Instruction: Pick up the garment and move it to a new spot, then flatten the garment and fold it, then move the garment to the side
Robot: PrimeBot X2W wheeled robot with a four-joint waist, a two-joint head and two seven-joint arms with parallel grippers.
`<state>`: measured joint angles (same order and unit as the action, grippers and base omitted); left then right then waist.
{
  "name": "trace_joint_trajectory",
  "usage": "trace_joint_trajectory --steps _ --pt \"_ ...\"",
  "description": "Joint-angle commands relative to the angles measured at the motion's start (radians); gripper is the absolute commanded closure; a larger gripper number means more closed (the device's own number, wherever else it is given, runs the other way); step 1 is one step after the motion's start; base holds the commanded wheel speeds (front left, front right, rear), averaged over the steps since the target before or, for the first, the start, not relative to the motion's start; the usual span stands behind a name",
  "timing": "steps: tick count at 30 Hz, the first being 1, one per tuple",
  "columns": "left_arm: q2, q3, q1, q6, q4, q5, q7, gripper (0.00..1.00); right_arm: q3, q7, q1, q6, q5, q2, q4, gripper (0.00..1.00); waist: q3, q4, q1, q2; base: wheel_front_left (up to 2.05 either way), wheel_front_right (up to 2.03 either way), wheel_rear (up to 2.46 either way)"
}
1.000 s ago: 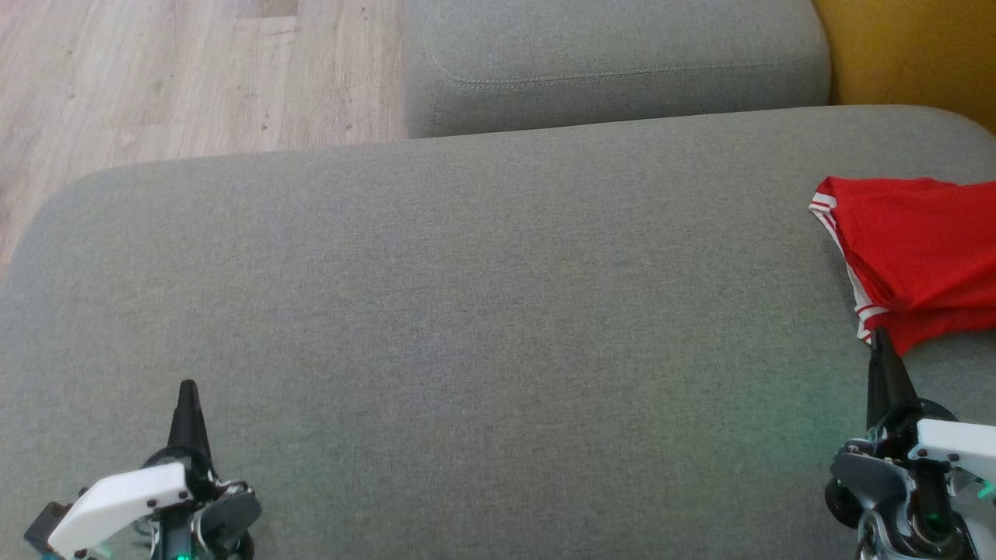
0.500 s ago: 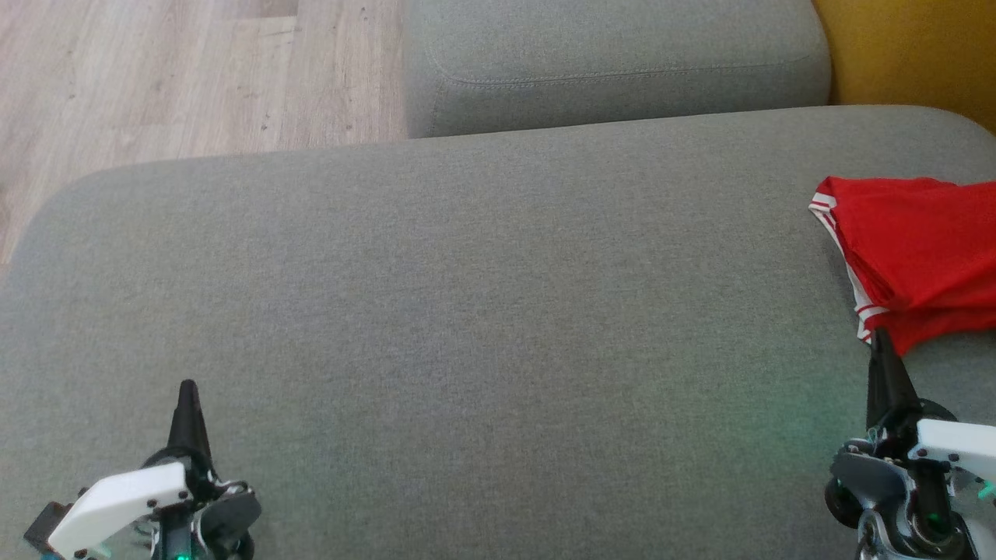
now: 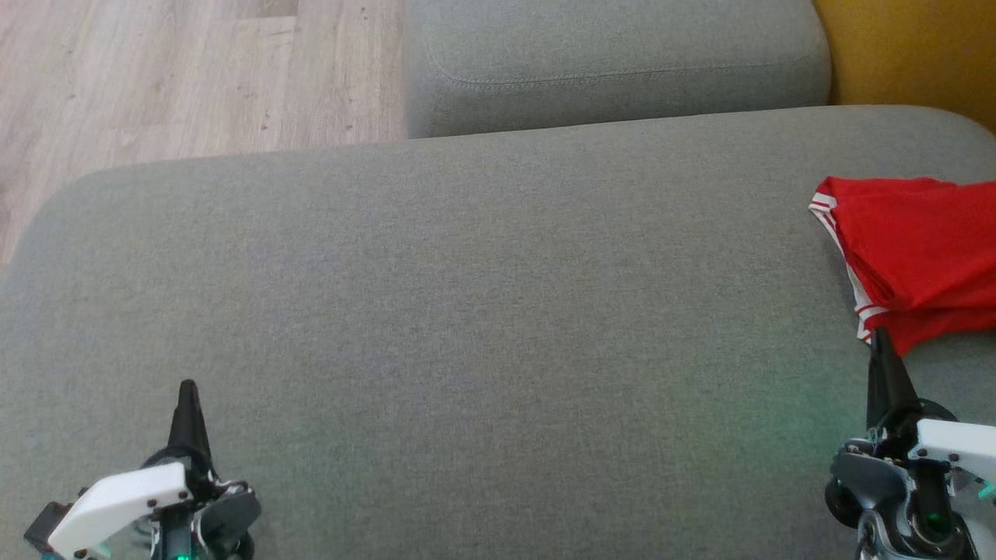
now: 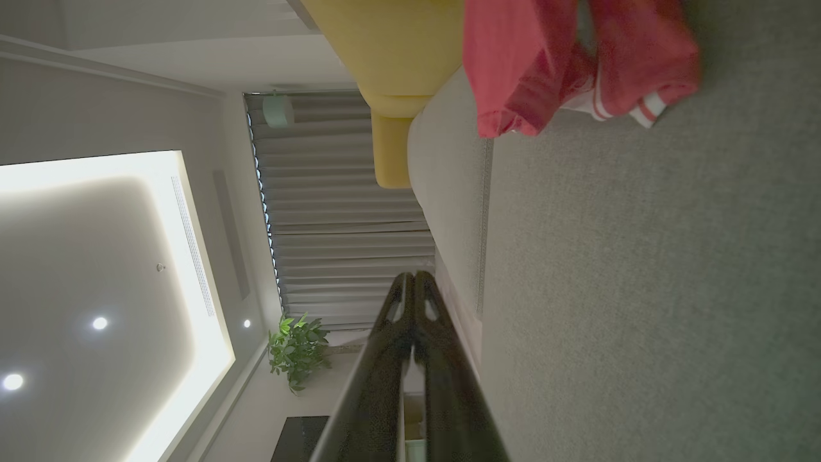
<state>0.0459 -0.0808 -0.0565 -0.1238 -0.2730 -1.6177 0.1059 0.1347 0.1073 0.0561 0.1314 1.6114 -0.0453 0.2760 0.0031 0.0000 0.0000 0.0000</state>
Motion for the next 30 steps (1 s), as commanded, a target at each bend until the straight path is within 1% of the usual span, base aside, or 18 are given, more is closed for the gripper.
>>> trace_joint_trajectory --steps 1,30 --pt "0.004 -0.033 -0.051 -0.007 0.028 0.009 0.007 1.0 -0.021 0.006 0.052 -0.001 -0.003 -0.005 -0.031 1.0 0.0 0.0 0.0 0.0 0.0 0.0 0.0" --pt "0.004 -0.033 -0.051 -0.007 0.028 0.009 0.007 1.0 -0.021 0.006 0.052 -0.001 -0.003 -0.005 -0.031 1.0 0.0 0.0 0.0 0.0 0.0 0.0 0.0"
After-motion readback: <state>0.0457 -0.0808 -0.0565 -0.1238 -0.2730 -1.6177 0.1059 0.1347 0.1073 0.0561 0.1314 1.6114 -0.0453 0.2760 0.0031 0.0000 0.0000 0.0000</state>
